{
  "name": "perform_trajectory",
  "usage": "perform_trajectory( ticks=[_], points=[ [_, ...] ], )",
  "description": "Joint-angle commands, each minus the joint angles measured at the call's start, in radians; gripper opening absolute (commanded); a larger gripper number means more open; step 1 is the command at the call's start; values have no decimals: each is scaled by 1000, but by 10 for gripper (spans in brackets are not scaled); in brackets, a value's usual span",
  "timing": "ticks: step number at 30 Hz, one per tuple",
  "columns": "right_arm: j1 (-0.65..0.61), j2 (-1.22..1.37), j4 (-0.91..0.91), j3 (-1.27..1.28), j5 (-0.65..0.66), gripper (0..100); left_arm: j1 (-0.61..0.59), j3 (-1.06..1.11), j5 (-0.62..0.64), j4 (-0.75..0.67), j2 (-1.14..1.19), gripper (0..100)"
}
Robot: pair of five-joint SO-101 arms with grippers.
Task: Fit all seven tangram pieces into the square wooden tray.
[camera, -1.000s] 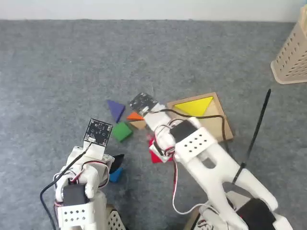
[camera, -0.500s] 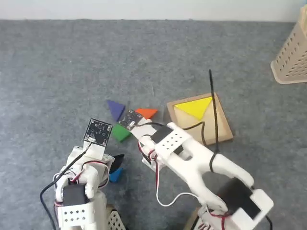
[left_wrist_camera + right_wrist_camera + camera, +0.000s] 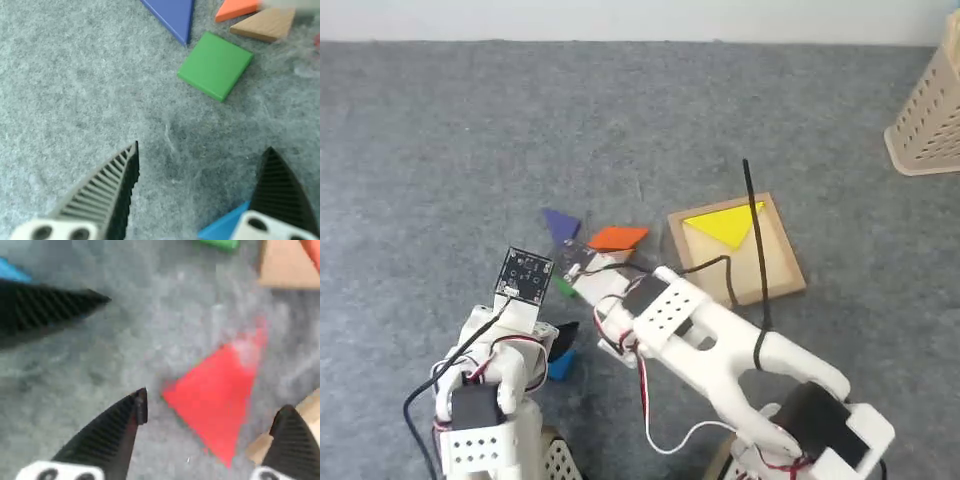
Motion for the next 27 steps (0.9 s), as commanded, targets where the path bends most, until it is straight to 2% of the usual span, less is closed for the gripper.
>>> perform_trajectory(
  ticks=[1, 10, 18, 23, 27],
  points=[
    [-8, -41, -33, -17, 31, 380, 0, -5, -3, 0, -14, 353],
    [-2, 67, -64, -21, 29, 380, 0, -5, -3, 0, -14, 353],
    [73, 82, -59, -18, 32, 375, 0, -5, -3, 0, -14, 353],
    [68, 82, -65, -18, 34, 296, 0, -5, -3, 0, -14, 353],
    [68, 82, -62, -17, 35, 288, 0, -5, -3, 0, -14, 353]
  ],
)
